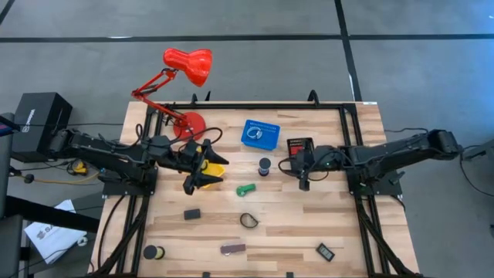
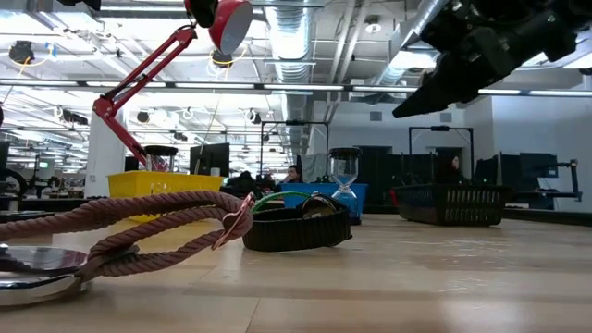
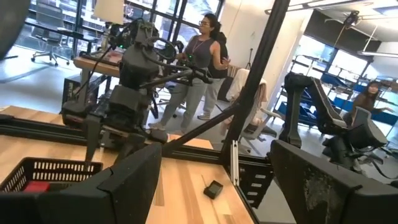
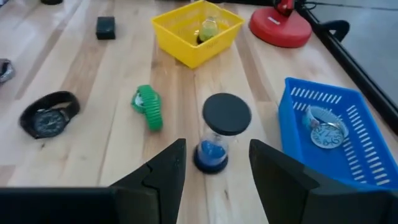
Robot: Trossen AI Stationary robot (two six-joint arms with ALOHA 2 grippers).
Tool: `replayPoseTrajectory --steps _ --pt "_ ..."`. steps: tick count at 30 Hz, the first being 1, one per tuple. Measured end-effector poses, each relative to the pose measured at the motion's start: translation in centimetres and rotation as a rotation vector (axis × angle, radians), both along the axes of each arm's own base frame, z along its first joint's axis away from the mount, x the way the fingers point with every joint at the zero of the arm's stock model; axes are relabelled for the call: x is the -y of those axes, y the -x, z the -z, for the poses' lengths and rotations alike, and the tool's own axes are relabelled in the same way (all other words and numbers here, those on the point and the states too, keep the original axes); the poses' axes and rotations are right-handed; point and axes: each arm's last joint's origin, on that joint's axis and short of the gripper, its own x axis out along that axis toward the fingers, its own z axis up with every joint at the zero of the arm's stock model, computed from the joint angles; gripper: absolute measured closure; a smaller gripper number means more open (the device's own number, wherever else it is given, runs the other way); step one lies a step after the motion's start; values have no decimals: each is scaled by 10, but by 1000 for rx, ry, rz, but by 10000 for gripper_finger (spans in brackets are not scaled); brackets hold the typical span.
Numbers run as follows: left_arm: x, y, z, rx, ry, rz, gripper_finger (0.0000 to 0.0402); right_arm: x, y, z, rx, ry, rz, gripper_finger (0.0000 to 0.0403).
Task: Pick & Place Office items
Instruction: Put the green hourglass into the yellow bin
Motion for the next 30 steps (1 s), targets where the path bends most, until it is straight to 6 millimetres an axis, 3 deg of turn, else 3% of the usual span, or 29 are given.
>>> replayPoseTrajectory --steps 9,19,23,30 --pt "-2 1 -7 79 -36 -54 105 2 -11 7 4 24 0 235" --pt "-2 -10 -2 38 -31 -103 105 2 -10 7 8 26 -1 235" --pt "1 -13 -25 44 1 9 108 3 -11 6 11 26 2 235" --pt "19 -13 -64 -161 -16 82 140 9 -11 6 10 25 29 235"
